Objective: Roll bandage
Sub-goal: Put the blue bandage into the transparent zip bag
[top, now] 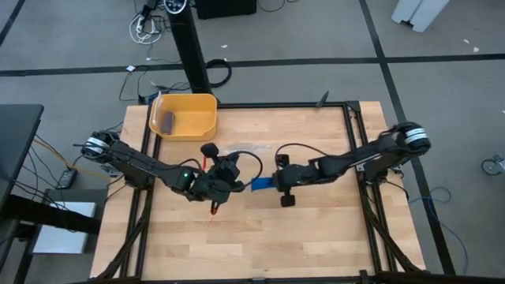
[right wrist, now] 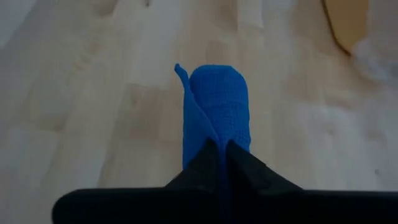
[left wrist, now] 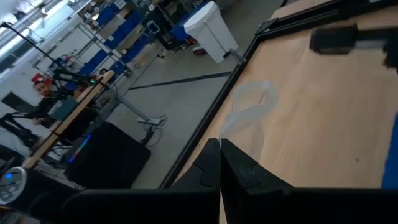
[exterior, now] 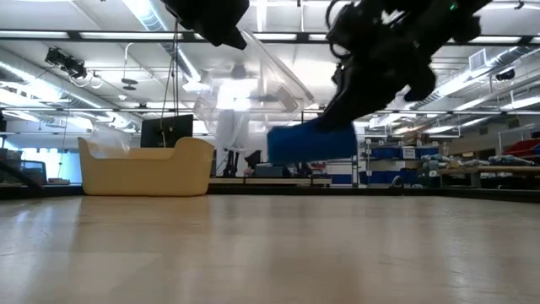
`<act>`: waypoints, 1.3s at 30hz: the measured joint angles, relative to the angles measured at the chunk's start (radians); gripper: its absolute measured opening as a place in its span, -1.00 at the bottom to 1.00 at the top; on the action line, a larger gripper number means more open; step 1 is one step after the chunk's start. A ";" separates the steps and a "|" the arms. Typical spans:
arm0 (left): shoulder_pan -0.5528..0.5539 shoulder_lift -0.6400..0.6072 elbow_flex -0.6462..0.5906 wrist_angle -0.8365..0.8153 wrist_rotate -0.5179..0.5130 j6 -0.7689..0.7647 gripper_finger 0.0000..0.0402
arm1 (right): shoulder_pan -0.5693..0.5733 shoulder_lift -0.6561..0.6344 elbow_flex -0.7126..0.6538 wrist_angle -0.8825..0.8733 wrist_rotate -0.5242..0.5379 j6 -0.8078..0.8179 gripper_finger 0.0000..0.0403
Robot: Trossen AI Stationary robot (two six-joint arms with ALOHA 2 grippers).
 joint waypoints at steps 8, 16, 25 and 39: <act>0.000 0.000 0.000 0.002 0.004 -0.009 -1.00 | 0.016 0.068 -0.011 -0.031 0.046 0.025 -0.89; 0.000 0.000 0.000 0.000 0.005 -0.009 -1.00 | 0.017 0.180 -0.008 0.010 0.061 0.093 -0.69; 0.000 0.000 0.000 0.007 0.022 -0.009 -1.00 | -0.003 0.171 -0.009 -0.009 0.027 0.128 -0.24; 0.000 0.000 0.000 0.007 0.023 -0.009 -1.00 | -0.046 0.202 -0.013 -0.014 -0.058 0.178 -0.01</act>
